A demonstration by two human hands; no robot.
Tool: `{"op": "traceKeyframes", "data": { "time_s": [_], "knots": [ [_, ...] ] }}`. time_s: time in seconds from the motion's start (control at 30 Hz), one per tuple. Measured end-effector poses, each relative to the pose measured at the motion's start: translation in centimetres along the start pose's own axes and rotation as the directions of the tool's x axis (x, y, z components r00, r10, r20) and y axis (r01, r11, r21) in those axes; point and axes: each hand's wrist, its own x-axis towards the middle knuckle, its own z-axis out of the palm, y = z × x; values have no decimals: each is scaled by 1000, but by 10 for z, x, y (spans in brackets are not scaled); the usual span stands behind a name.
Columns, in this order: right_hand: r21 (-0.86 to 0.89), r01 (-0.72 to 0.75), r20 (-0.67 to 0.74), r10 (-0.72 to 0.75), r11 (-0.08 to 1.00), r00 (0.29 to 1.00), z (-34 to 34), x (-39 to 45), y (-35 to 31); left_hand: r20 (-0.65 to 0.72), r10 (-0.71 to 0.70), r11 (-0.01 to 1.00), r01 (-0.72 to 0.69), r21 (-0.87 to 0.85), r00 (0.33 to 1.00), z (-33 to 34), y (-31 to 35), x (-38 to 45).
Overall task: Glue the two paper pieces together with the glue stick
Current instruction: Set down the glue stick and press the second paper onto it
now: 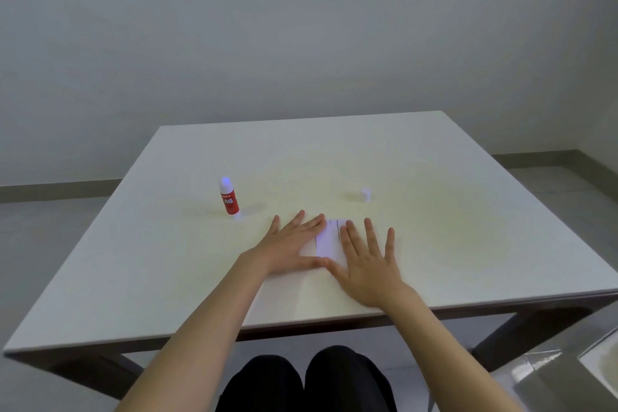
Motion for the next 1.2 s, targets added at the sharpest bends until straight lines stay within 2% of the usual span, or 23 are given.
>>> {"op": "traceKeyframes", "data": {
  "time_s": [0.13,0.43,0.53,0.63,0.8,0.9,1.07,1.2],
  "knots": [
    [35,76,-28,-75,997,997,14,-36,-10,1,3,1000,-3,-9,1000,1,-1,1],
    [24,-74,56,73,997,996,-11,-6,-1,6,-3,1000,2,23,1000,0,0,2],
    [-10,38,2,-38,999,999,1,-22,-12,6,0,1000,0,10,1000,1,-1,2],
    [3,135,10,-135,991,991,9,-33,-16,5,3,1000,-3,-7,1000,0,-1,1],
    [8,50,102,-50,999,994,-15,6,-2,13,4,1000,-4,-2,1000,-3,0,0],
    [7,6,86,-6,1000,996,-17,16,-5,13,-4,1000,4,-4,1000,-3,2,-1],
    [38,211,28,-212,977,977,5,-5,-23,35,-2,1000,3,-18,999,-5,-4,-4],
    [20,178,61,-179,984,982,-6,9,-13,30,-13,1000,13,0,999,-4,-7,-8]
  ]
}}
